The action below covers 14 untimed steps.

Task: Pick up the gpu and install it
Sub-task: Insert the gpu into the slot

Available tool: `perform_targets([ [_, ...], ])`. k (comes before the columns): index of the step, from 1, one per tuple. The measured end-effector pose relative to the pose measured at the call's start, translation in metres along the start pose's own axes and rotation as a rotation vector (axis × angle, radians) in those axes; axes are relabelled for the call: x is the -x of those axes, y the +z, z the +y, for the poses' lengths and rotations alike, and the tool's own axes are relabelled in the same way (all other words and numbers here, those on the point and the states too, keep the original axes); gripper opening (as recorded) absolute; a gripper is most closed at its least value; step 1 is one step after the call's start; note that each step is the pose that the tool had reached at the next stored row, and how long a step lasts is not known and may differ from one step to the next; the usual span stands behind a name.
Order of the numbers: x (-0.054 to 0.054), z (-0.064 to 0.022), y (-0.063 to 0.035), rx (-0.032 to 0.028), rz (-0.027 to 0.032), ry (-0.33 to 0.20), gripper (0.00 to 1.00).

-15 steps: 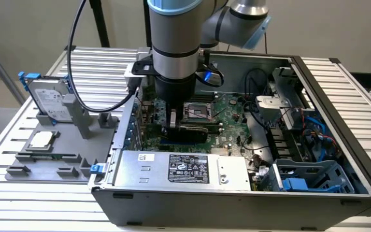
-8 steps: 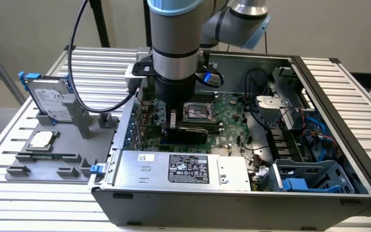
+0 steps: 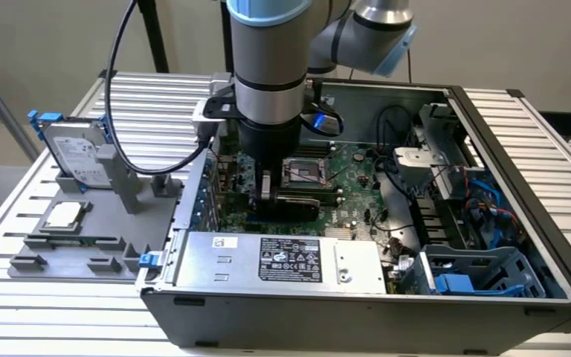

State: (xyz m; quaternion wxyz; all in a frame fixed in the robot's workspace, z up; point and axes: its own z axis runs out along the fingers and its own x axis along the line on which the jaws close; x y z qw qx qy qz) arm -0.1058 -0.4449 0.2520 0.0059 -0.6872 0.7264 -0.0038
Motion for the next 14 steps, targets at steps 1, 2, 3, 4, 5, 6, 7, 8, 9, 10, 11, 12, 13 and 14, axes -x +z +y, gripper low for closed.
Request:
perform_targets([
  [1, 0.000, -0.0001, -0.0020, 0.0000, 0.0001, 0.000, 1.00],
  [2, 0.000, -0.0001, -0.0053, 0.0001, 0.0001, 0.000, 1.00],
  [3, 0.000, -0.0003, -0.0096, 0.0001, -0.0001, 0.000, 1.00],
  [4, 0.000, -0.0003, -0.0140, 0.0001, -0.0001, 0.000, 1.00],
  [5, 0.000, -0.0004, -0.0185, 0.0001, 0.0000, 0.000, 1.00],
  [6, 0.000, -0.0004, -0.0230, 0.0000, -0.0001, 0.000, 1.00],
  [7, 0.000, -0.0005, -0.0274, 0.0002, 0.0002, 0.000, 1.00],
  [8, 0.000, -0.0006, -0.0323, 0.0001, -0.0001, 0.000, 1.00],
  [9, 0.000, -0.0007, -0.0368, 0.0003, 0.0001, 0.000, 1.00],
  [10, 0.000, -0.0007, -0.0406, 0.0002, 0.0000, 0.000, 0.00],
  [11, 0.000, -0.0008, -0.0432, 0.0001, -0.0001, 0.000, 0.00],
  [12, 0.000, -0.0008, -0.0451, 0.0002, 0.0001, 0.000, 0.00],
  [13, 0.000, -0.0008, -0.0462, 0.0002, 0.0000, 0.000, 0.00],
  [14, 0.000, -0.0008, -0.0468, 0.0002, 0.0001, 0.000, 0.00],
])
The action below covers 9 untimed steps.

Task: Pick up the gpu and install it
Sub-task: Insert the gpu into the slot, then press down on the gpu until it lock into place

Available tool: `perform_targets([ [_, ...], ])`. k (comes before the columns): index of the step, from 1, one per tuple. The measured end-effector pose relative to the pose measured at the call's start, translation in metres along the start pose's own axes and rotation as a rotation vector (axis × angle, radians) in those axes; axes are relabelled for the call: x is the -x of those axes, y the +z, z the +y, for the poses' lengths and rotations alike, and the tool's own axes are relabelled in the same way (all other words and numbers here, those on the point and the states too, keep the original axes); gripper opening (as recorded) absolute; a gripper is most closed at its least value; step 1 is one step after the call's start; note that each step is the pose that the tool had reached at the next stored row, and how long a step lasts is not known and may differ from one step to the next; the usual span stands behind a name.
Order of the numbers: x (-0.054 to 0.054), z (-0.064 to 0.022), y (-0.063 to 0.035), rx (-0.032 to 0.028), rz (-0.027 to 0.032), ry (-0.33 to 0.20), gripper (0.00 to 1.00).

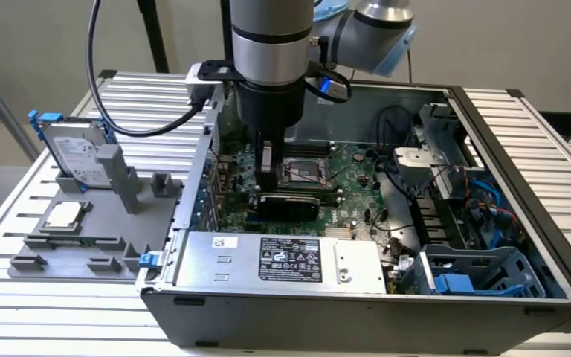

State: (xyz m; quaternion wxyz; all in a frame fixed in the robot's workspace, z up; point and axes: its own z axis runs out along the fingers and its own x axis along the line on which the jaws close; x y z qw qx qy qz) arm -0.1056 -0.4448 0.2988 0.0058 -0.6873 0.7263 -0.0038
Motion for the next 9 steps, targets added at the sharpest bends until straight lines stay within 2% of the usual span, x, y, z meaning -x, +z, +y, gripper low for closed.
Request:
perform_targets([
  [9, 0.0000, 0.0000, -0.0004, 0.0000, -0.0001, 0.000, 0.00],
])
